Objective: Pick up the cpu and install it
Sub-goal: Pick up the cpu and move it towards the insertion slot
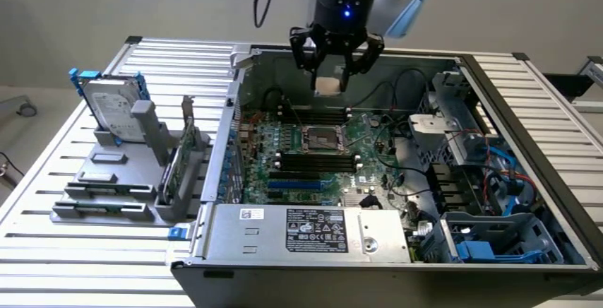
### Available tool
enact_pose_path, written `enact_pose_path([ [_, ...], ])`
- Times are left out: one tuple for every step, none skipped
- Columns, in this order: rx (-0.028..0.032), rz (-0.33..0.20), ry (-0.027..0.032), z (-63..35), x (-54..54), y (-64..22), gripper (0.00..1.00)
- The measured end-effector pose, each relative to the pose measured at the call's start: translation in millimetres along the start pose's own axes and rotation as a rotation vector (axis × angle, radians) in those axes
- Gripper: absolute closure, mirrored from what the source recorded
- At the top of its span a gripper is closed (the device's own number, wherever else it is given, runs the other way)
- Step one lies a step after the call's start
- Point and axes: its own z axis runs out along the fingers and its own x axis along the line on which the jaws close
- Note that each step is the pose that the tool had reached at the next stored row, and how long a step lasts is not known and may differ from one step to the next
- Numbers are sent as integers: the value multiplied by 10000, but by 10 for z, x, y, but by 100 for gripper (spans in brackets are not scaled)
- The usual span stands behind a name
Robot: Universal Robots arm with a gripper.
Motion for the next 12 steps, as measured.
enact_pose_path([
  [0,0,0,18,-10,-1,45],
  [-1,0,-1,36,-21,-2,45],
  [0,1,-1,53,-31,-3,45],
  [-1,1,0,71,-40,-5,45],
  [-1,1,-1,89,-45,-6,45],
  [-1,1,-1,107,-47,-7,45],
  [-1,2,-1,126,-48,-8,45],
  [0,2,-1,144,-49,-9,45],
  [-1,1,-1,162,-50,-9,45],
  [-1,0,-1,180,-50,-7,45],
  [1,0,0,198,-51,-2,45],
  [0,-1,0,211,-54,0,45],
])
